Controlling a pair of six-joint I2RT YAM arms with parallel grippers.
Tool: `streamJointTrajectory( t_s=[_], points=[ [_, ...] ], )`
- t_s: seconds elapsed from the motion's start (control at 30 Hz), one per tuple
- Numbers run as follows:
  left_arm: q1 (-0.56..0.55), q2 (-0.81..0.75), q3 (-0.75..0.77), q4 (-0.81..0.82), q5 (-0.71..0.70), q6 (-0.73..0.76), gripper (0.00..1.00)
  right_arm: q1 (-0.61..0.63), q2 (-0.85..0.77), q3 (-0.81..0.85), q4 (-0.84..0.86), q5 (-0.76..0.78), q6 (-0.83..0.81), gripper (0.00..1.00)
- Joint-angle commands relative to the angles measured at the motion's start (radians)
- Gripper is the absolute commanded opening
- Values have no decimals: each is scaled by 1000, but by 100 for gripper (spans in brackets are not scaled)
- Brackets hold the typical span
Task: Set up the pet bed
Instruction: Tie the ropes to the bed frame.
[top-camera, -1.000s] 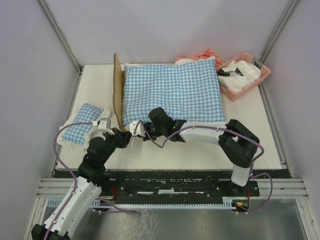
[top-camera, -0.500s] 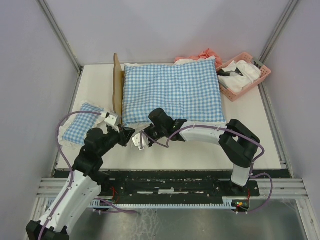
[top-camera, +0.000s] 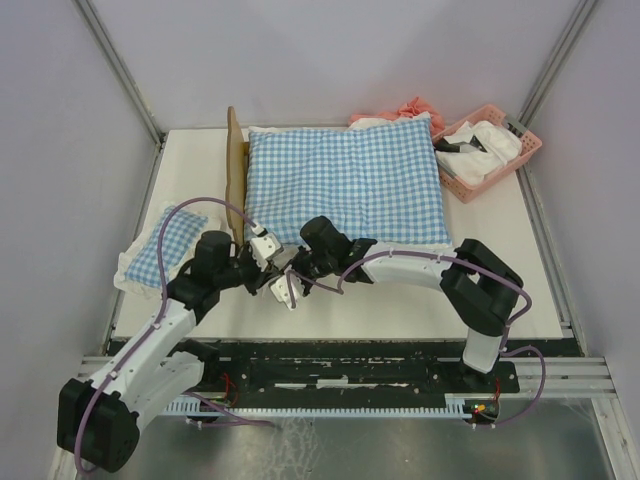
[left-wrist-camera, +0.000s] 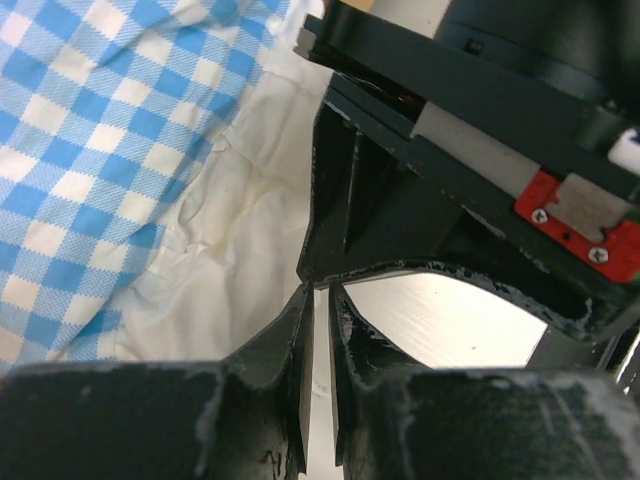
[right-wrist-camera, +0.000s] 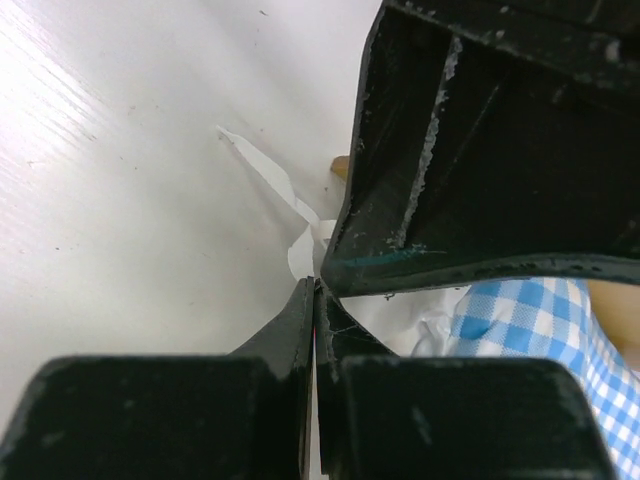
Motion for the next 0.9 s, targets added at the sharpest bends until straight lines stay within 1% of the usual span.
streamJointTrajectory(
  t_s=[0.0,0.07,0.13,0.27,0.47,0.53,0.67,0.77,0.87],
  points=[
    [5,24,30,-7,71,170,18,-9,-63,-21,90,-17,-68,2],
    [4,36,36,-18,121,199,19,-11,-67,-22,86,-22,-82,2],
    [4,33,36,-35,138,225,22,-14,-71,-24,81,-31,-96,2],
    [4,34,33,-63,83,253,25,-16,-73,-32,76,-41,-112,2],
    [5,82,32,-37,17,272,28,-16,-76,-44,72,-50,-129,2],
    [5,81,36,-29,19,278,28,-18,-74,-44,72,-52,-130,2],
    [6,55,8,47,6,264,28,-17,-63,-40,78,-58,-133,2],
    [7,59,5,53,-4,275,28,-18,-64,-41,84,-60,-132,2],
    [8,74,7,54,21,282,28,-17,-66,-41,88,-62,-130,2]
  ],
)
